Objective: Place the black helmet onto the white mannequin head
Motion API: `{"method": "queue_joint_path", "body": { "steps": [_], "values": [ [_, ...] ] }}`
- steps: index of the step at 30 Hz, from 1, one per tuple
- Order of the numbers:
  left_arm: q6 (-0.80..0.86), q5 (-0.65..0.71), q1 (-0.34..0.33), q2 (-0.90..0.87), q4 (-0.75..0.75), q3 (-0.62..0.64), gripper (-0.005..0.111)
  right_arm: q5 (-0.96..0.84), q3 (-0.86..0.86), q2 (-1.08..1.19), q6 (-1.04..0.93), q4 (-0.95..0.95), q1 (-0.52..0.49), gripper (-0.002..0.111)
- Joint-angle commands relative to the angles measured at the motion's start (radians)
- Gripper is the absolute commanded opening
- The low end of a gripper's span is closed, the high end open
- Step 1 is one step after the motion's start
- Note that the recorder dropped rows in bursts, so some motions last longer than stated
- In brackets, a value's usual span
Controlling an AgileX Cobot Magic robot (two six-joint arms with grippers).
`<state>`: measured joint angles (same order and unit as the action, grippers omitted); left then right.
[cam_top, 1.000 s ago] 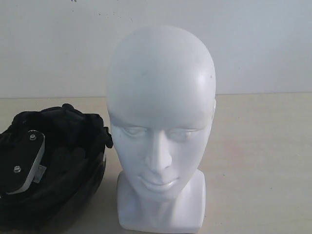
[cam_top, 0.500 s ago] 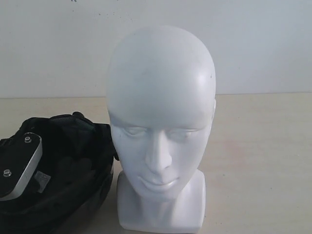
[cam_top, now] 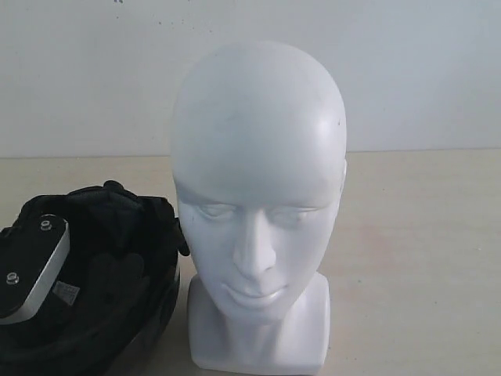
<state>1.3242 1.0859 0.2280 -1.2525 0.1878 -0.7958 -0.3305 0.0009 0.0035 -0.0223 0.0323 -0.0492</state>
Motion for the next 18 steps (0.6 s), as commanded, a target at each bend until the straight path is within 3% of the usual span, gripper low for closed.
{"method": "queue_joint_path", "body": {
  "steps": [1, 15, 18],
  "values": [
    [-0.030, -0.013, 0.006, 0.006, 0.017, 0.004, 0.053, 0.008, -0.001, -0.003, 0.000, -0.001, -0.001, 0.012],
    [-0.030, -0.069, 0.006, 0.104, 0.140, 0.004, 0.053, 0.008, -0.001, -0.003, 0.000, -0.001, -0.001, 0.012],
    [-0.072, -0.057, 0.006, 0.107, 0.138, 0.004, 0.058, 0.008, -0.001, -0.003, 0.000, -0.001, -0.001, 0.012]
  ]
}}
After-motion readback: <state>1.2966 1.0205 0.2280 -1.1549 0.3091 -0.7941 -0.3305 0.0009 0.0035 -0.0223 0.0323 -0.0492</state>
